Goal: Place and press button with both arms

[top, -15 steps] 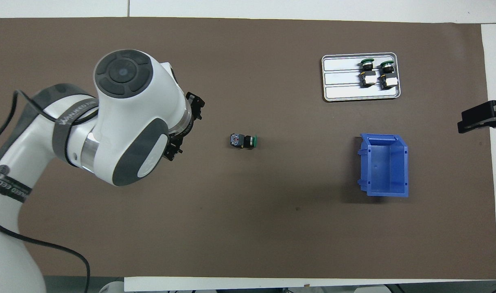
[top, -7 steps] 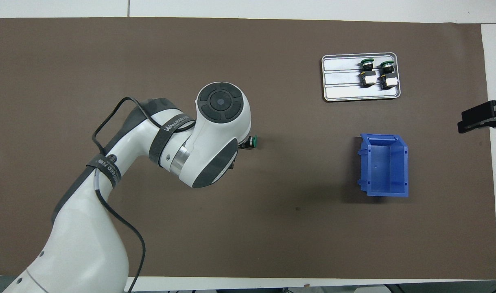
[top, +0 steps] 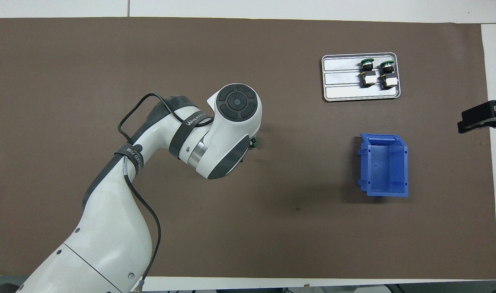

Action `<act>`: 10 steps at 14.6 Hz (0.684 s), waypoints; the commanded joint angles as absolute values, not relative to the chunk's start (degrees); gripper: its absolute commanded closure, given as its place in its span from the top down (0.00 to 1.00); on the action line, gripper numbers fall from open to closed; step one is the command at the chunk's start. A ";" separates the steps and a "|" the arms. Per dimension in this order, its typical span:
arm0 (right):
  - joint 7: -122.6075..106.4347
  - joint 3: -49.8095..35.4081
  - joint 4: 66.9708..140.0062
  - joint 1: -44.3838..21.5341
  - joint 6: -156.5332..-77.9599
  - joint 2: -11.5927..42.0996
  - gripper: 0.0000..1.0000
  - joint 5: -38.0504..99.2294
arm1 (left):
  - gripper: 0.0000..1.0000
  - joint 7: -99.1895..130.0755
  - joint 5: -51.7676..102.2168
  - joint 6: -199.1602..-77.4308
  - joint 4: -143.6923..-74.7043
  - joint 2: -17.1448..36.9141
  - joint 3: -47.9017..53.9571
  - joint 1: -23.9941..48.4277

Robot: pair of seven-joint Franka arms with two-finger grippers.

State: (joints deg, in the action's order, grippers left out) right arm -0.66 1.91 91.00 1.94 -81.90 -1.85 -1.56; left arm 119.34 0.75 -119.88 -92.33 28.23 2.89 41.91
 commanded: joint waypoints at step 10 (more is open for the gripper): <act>-1.93 1.41 91.93 2.64 -81.56 -2.90 0.99 -1.67 | 0.64 121.90 -0.35 -123.13 -92.29 31.29 2.02 43.77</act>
State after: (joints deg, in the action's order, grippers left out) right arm -0.66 1.91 91.00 1.94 -81.90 -1.85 -1.56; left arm 120.63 0.70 -122.25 -92.34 31.04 2.82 42.98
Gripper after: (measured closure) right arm 0.004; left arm 0.137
